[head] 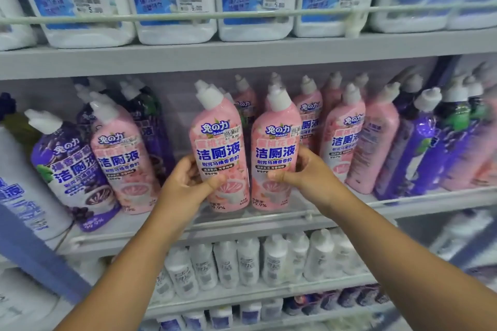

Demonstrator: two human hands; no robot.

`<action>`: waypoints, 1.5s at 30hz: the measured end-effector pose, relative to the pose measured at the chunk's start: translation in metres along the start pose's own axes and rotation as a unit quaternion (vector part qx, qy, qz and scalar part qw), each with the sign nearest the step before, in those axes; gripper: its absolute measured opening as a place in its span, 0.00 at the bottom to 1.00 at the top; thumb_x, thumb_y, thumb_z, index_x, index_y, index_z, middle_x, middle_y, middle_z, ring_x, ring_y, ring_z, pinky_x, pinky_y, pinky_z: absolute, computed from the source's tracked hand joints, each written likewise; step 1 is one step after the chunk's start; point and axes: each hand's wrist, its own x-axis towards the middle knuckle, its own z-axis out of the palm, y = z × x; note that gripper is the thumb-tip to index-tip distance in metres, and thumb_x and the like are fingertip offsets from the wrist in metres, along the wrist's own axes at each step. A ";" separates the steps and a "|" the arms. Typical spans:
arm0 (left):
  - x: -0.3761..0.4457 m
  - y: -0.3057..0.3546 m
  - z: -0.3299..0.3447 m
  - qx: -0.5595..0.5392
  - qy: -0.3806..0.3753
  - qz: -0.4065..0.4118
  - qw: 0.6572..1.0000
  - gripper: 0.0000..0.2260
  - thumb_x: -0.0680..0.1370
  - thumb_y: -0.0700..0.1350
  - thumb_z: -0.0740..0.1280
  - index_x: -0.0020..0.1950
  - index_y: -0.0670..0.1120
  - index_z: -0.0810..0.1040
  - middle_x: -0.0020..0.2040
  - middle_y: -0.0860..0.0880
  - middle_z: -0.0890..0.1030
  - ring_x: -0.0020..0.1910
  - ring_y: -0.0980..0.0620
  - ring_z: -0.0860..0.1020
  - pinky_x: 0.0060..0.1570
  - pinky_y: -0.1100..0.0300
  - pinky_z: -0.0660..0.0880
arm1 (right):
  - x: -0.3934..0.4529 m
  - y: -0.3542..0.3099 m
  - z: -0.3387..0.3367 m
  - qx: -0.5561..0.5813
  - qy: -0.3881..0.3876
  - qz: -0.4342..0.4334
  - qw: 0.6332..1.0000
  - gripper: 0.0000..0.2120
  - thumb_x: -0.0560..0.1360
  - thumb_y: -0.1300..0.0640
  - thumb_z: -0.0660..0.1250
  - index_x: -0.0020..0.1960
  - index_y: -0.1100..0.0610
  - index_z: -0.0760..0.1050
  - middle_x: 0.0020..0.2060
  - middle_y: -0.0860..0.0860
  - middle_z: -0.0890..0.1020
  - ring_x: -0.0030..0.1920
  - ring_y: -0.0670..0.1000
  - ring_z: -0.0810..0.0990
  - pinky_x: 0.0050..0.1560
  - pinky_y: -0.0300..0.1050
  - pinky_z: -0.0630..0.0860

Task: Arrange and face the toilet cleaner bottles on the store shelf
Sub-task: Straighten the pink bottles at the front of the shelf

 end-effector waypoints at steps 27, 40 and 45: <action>0.013 -0.034 0.135 -0.021 -0.023 -0.052 0.998 0.19 0.74 0.33 0.72 0.60 0.50 0.76 0.55 0.52 0.86 0.58 0.52 0.83 0.57 0.56 0.79 | -0.023 0.017 -0.128 -0.007 0.015 0.023 1.000 0.24 0.69 0.70 0.76 0.62 0.58 0.76 0.51 0.54 0.87 0.50 0.51 0.87 0.44 0.39 0.82; 0.013 -0.044 0.127 0.029 -0.051 -0.036 0.998 0.21 0.74 0.36 0.74 0.65 0.48 0.76 0.56 0.54 0.85 0.58 0.56 0.82 0.54 0.64 0.78 | -0.032 0.026 -0.125 -0.201 0.077 0.009 0.977 0.20 0.69 0.49 0.79 0.58 0.42 0.78 0.53 0.42 0.85 0.54 0.39 0.83 0.54 0.36 0.77; 0.002 -0.041 0.110 0.137 -0.023 -0.004 0.990 0.17 0.74 0.45 0.75 0.60 0.57 0.78 0.53 0.58 0.85 0.54 0.61 0.82 0.57 0.60 0.79 | -0.040 0.035 -0.118 -0.314 0.068 0.089 0.943 0.21 0.69 0.45 0.77 0.58 0.47 0.76 0.51 0.40 0.83 0.52 0.40 0.81 0.52 0.40 0.78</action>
